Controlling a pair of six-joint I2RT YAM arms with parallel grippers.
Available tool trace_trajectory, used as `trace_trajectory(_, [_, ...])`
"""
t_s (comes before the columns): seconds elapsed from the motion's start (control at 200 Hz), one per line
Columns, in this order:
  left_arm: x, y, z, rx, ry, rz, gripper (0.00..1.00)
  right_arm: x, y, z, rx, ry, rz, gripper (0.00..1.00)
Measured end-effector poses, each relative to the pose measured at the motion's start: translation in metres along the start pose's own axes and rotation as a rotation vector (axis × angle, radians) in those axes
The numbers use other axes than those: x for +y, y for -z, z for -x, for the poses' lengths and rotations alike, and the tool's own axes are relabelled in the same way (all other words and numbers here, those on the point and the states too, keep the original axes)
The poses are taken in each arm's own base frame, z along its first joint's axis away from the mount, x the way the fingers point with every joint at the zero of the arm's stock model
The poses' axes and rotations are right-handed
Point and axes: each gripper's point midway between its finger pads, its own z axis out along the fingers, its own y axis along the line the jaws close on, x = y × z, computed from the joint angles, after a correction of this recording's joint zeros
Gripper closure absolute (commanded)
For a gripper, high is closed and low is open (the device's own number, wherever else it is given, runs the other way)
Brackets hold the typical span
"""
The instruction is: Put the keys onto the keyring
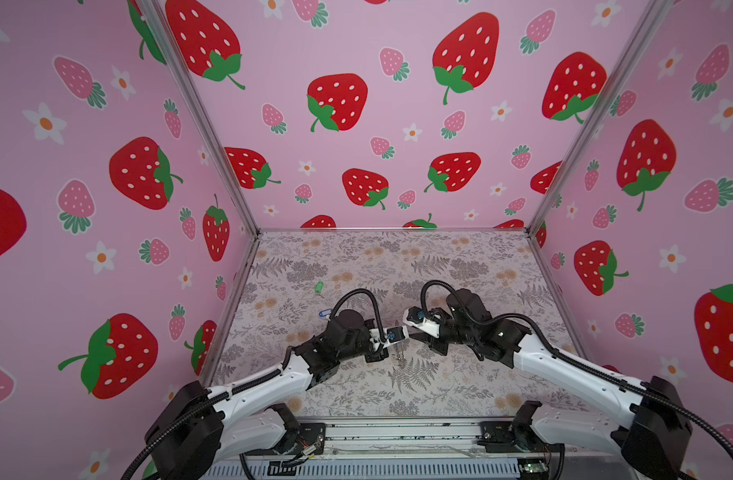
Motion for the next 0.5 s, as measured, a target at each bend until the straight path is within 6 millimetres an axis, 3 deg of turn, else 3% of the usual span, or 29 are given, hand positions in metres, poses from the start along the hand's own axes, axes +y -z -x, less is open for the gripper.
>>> trace_trajectory(0.245, [0.005,0.005,0.000,-0.096,0.132,-0.010,1.00,-0.002,0.005,0.006,-0.092,-0.017,-0.006,0.69])
trace_trajectory(0.5, [0.011,0.010,0.023,-0.221,0.162,-0.015,1.00,0.002,0.000,0.009,-0.151,-0.057,0.032,0.70])
